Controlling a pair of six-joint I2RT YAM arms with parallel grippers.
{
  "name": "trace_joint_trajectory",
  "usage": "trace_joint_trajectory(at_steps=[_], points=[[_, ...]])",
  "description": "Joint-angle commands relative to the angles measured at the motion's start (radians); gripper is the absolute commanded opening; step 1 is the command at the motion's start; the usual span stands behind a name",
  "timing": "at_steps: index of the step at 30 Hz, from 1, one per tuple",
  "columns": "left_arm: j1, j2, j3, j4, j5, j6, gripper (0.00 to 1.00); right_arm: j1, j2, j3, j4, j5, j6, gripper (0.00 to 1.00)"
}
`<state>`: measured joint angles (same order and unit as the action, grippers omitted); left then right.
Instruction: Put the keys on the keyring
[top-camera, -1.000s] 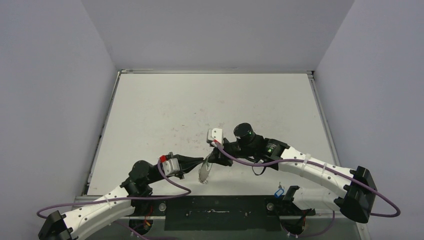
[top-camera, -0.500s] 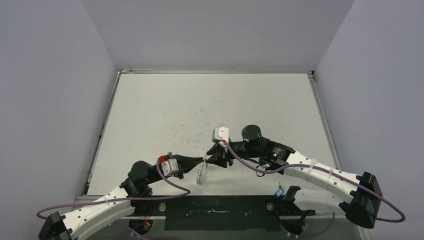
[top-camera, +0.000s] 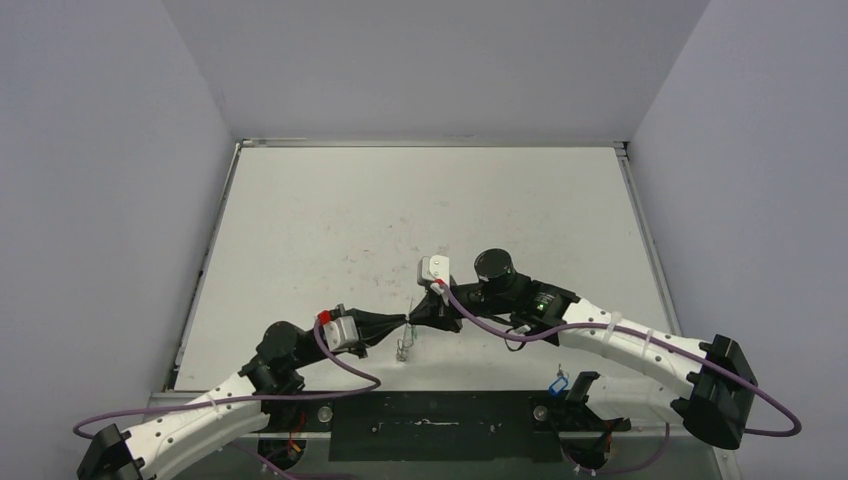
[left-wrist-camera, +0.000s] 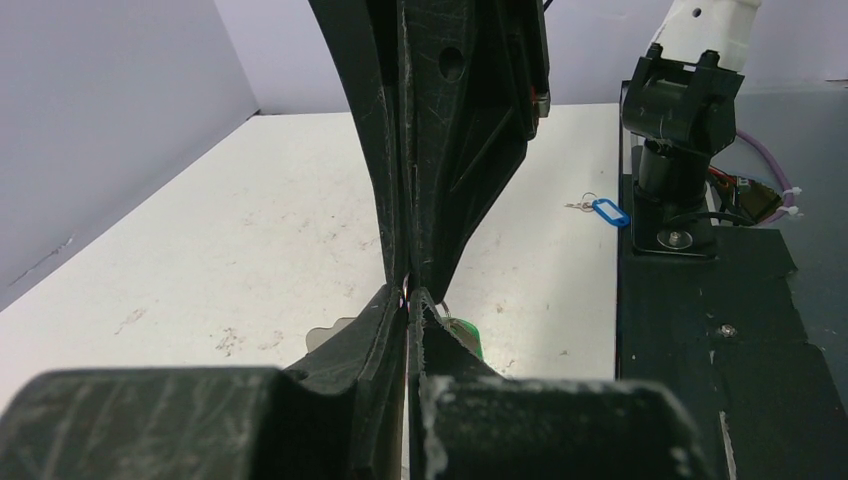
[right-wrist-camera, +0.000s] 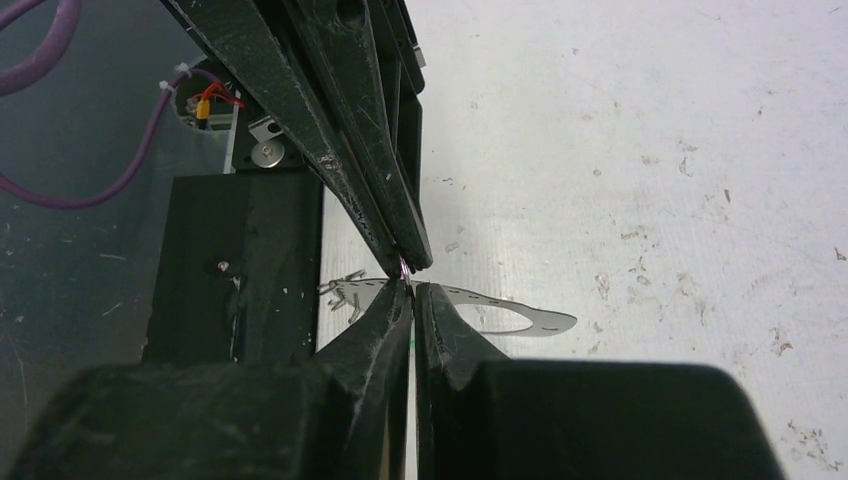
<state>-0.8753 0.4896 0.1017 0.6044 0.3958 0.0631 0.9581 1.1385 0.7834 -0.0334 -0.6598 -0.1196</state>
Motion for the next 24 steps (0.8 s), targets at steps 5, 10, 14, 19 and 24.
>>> trace_joint_trajectory(at_steps=[5, 10, 14, 19, 24], points=[[-0.004, -0.057, 0.069, -0.136, -0.010, 0.059, 0.16, 0.008, -0.015, 0.109, -0.174, 0.052, -0.046, 0.00], [-0.004, -0.067, 0.120, -0.284, -0.018, 0.101, 0.22, 0.025, 0.045, 0.221, -0.360, 0.117, -0.068, 0.00], [-0.004, -0.041, 0.163, -0.377, -0.013, 0.128, 0.24, 0.051, 0.100, 0.302, -0.461, 0.182, -0.058, 0.00], [-0.004, -0.008, 0.185, -0.395, 0.005, 0.136, 0.26, 0.077, 0.158, 0.370, -0.530, 0.211, -0.044, 0.00], [-0.004, 0.026, 0.189, -0.380, 0.036, 0.135, 0.26, 0.090, 0.178, 0.386, -0.530, 0.221, -0.033, 0.00]])
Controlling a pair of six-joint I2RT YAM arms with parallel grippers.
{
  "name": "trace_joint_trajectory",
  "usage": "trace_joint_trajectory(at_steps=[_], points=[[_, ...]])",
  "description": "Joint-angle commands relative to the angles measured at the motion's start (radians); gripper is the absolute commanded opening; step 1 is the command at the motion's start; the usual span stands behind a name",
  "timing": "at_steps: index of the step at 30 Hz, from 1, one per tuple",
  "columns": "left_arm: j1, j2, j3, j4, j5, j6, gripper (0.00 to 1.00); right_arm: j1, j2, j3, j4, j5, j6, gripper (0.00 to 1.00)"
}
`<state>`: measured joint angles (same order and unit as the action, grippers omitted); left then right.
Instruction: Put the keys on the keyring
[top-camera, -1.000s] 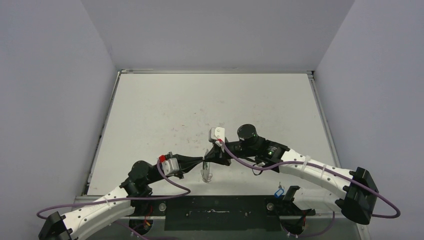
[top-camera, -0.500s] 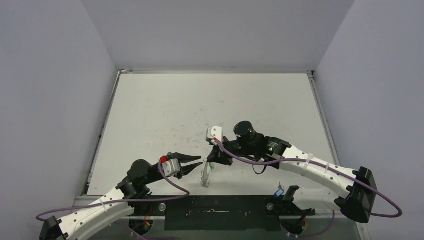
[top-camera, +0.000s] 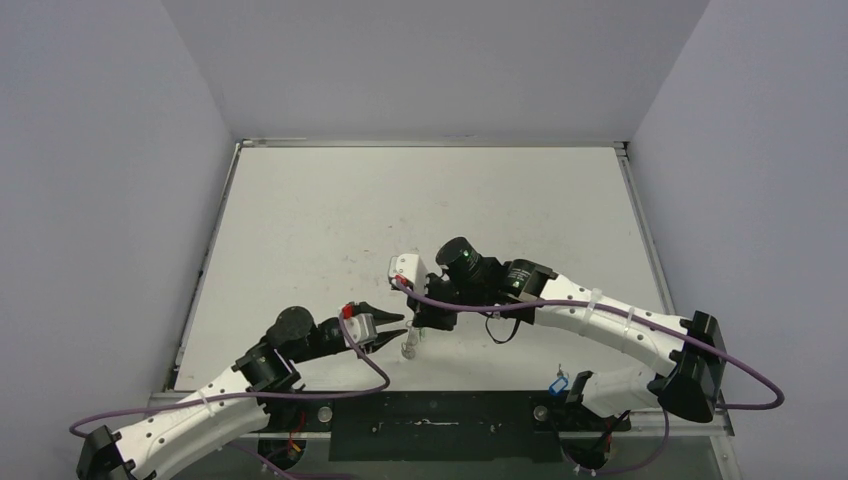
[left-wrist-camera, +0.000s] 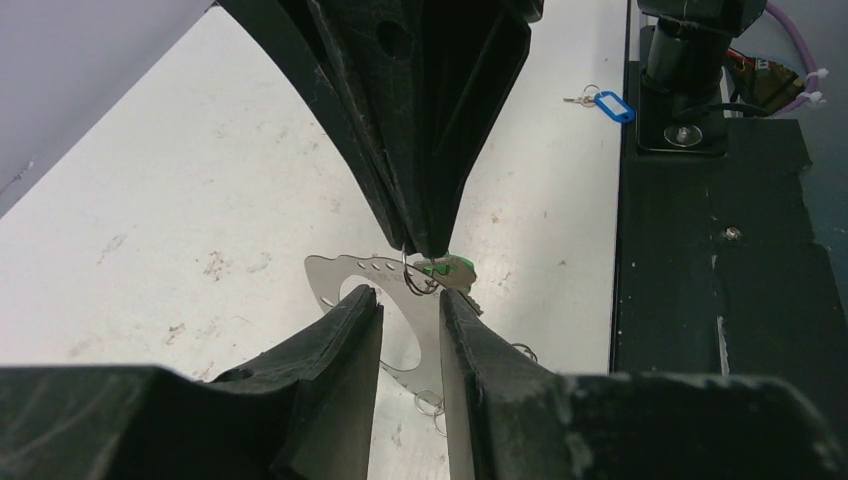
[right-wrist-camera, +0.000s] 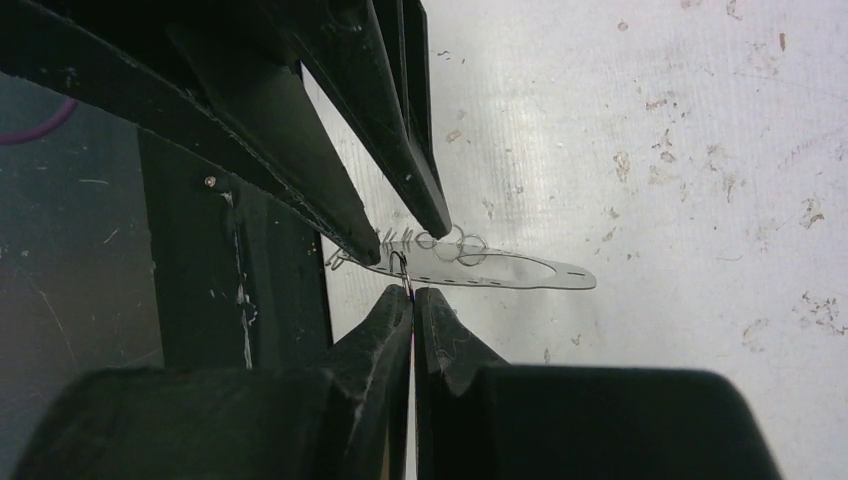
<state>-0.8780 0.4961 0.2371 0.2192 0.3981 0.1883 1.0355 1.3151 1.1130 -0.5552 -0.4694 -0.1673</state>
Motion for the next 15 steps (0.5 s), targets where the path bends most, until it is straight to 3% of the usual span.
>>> trace_joint_trajectory(at_steps=[1, 15], points=[[-0.001, 0.024, 0.052, 0.012, 0.036, 0.009, 0.26, 0.015, 0.004, 0.057, -0.005, 0.028, 0.015, 0.00], [-0.001, 0.080, 0.037, 0.122, 0.058, -0.024, 0.25, 0.029, 0.009, 0.056, 0.011, 0.019, 0.023, 0.00]])
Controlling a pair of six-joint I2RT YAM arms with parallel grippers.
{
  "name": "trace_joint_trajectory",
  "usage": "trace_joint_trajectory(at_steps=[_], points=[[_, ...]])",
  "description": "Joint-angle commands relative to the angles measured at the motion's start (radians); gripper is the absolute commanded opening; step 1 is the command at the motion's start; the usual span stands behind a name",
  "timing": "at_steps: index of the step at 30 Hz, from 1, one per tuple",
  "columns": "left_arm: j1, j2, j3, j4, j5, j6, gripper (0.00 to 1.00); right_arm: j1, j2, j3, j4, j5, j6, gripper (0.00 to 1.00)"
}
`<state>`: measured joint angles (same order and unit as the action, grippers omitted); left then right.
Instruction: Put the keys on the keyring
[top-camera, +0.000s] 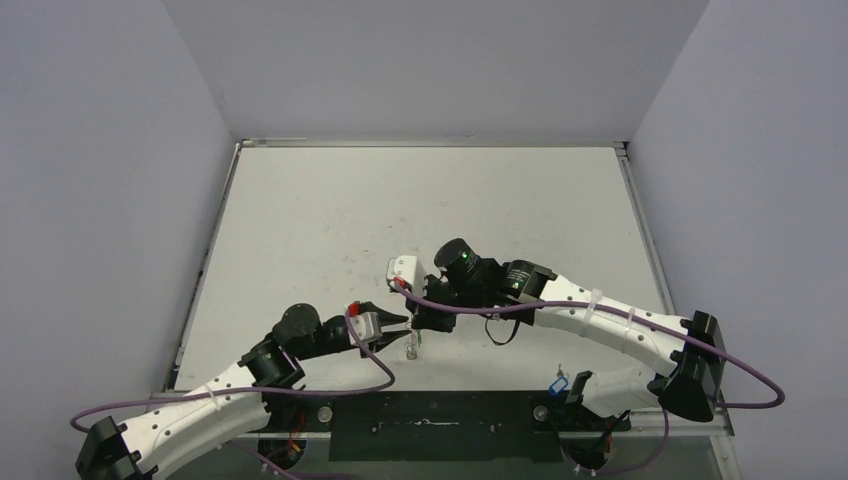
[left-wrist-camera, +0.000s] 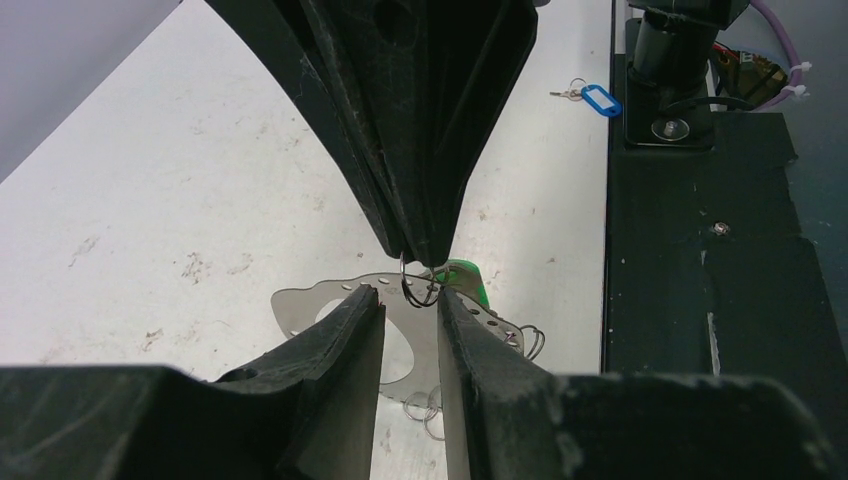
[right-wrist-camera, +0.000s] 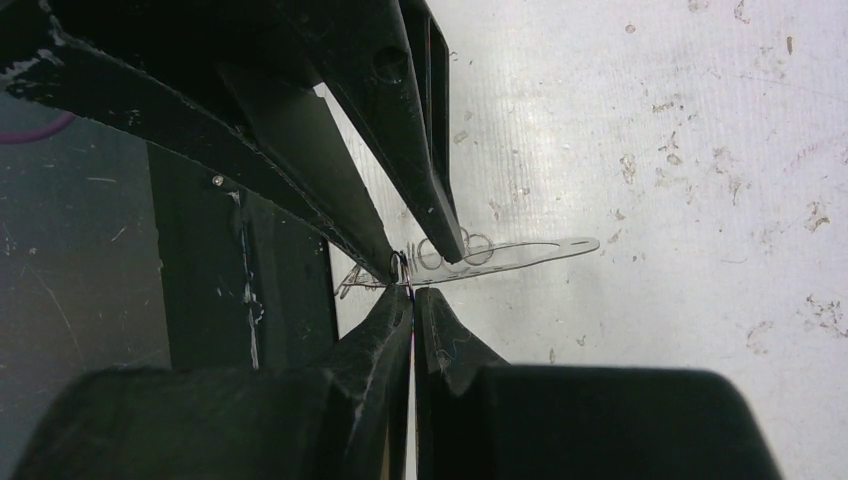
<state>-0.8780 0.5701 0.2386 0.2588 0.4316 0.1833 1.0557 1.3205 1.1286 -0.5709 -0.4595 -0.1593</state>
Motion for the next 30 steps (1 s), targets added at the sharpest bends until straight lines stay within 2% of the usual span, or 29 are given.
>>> trace_joint_trajectory(at_steps=[1, 11, 13, 15, 17, 18, 22, 24, 30], points=[[-0.001, 0.008, 0.033, 0.086, 0.024, -0.020, 0.25, 0.010, 0.006, 0.040, 0.027, 0.007, 0.015, 0.00], [-0.001, 0.002, 0.024, 0.110, 0.022, -0.034, 0.23, 0.012, 0.004, 0.033, 0.033, 0.012, 0.012, 0.00], [-0.001, 0.002, 0.024, 0.105, 0.022, -0.035, 0.14, 0.012, 0.001, 0.033, 0.035, 0.012, 0.011, 0.00], [-0.001, 0.002, 0.024, 0.098, 0.022, -0.025, 0.00, 0.012, -0.001, 0.033, 0.036, 0.014, 0.010, 0.00], [-0.001, -0.001, 0.023, 0.093, 0.022, -0.020, 0.00, 0.013, -0.006, 0.031, 0.039, 0.016, 0.005, 0.00], [-0.002, -0.003, 0.021, 0.096, 0.021, -0.019, 0.00, 0.012, -0.011, 0.026, 0.045, 0.019, 0.004, 0.04], [-0.001, -0.019, -0.001, 0.137, 0.006, -0.033, 0.00, 0.010, -0.068, -0.025, 0.115, 0.039, 0.006, 0.32], [-0.001, -0.026, -0.025, 0.185, -0.001, -0.049, 0.00, 0.003, -0.122, -0.083, 0.184, 0.037, 0.006, 0.42], [-0.001, -0.053, -0.094, 0.350, -0.012, -0.078, 0.00, -0.035, -0.270, -0.247, 0.377, -0.051, -0.013, 0.44]])
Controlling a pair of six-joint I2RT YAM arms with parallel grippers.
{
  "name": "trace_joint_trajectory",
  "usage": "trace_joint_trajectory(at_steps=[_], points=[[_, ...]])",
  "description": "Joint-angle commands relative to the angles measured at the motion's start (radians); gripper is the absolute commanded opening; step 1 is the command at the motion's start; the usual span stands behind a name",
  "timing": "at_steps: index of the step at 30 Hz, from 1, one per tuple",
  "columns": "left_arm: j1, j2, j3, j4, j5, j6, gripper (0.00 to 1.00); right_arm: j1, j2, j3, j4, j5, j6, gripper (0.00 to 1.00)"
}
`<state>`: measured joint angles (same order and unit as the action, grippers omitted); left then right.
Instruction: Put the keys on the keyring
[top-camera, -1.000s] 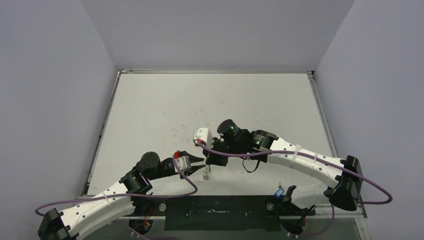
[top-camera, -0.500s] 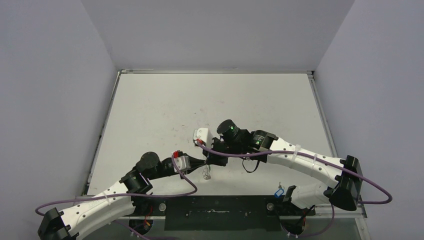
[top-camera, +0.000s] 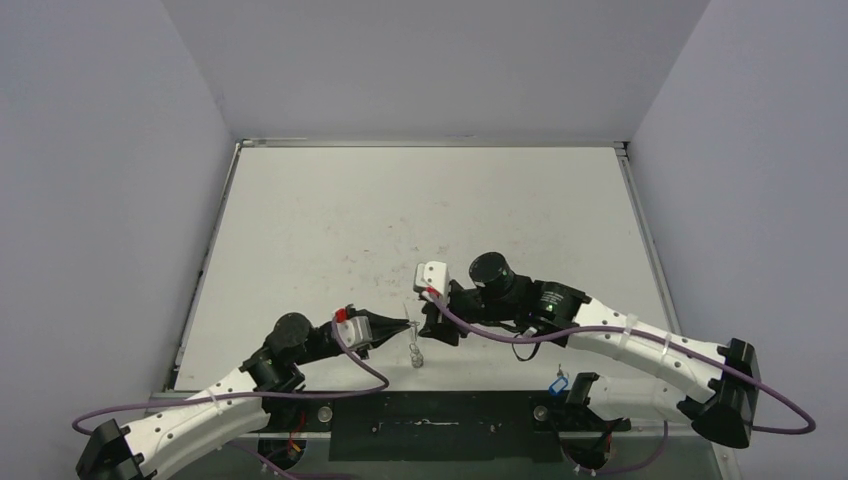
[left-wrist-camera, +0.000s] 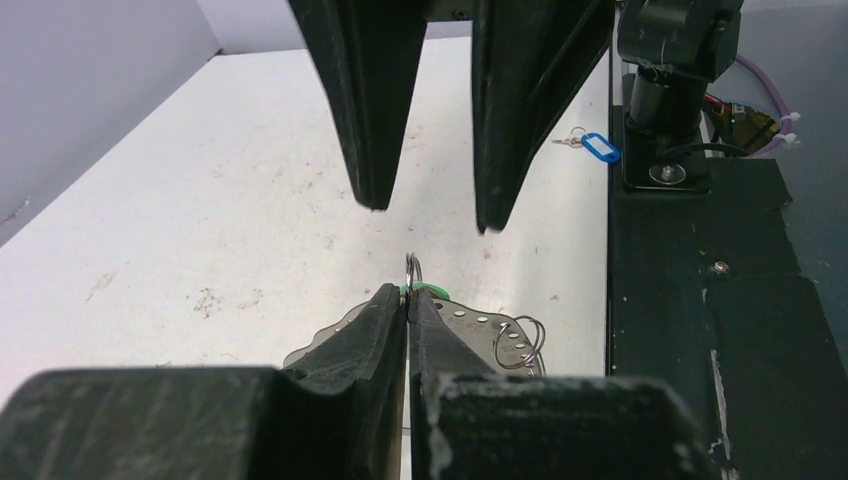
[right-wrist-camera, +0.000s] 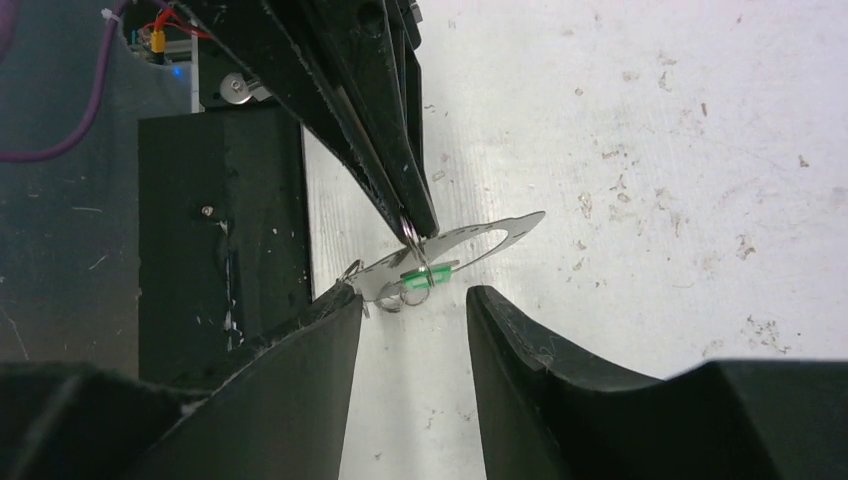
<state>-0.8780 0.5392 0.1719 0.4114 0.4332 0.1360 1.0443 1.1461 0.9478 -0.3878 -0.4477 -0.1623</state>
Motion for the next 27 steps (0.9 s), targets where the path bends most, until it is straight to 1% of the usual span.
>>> trace_joint_trajectory(at_steps=[1, 5, 8, 9, 11, 14, 18, 21, 27], points=[[-0.001, -0.027, -0.039, 0.221, -0.014, -0.034, 0.00, -0.030, -0.113, -0.088, 0.217, -0.080, -0.012, 0.43], [-0.001, -0.041, -0.061, 0.285, -0.010, -0.042, 0.00, -0.047, -0.137, -0.136, 0.269, -0.111, -0.014, 0.39], [-0.002, -0.049, -0.071, 0.313, 0.003, -0.049, 0.00, -0.053, -0.120, -0.145, 0.280, -0.119, -0.014, 0.36], [-0.001, -0.050, -0.071, 0.317, 0.004, -0.049, 0.00, -0.052, -0.111, -0.144, 0.282, -0.126, -0.014, 0.34], [-0.001, -0.054, -0.071, 0.319, 0.006, -0.051, 0.00, -0.054, -0.089, -0.143, 0.285, -0.134, -0.015, 0.32], [-0.001, -0.054, -0.068, 0.316, 0.007, -0.053, 0.00, -0.055, -0.060, -0.137, 0.296, -0.144, -0.009, 0.20], [-0.001, -0.054, -0.066, 0.310, 0.010, -0.053, 0.00, -0.056, -0.037, -0.133, 0.314, -0.162, 0.001, 0.11], [-0.001, -0.056, -0.066, 0.308, 0.009, -0.053, 0.00, -0.055, -0.037, -0.138, 0.313, -0.163, 0.001, 0.00], [-0.001, -0.058, -0.064, 0.308, 0.010, -0.053, 0.00, -0.056, -0.036, -0.155, 0.307, -0.154, 0.001, 0.00]])
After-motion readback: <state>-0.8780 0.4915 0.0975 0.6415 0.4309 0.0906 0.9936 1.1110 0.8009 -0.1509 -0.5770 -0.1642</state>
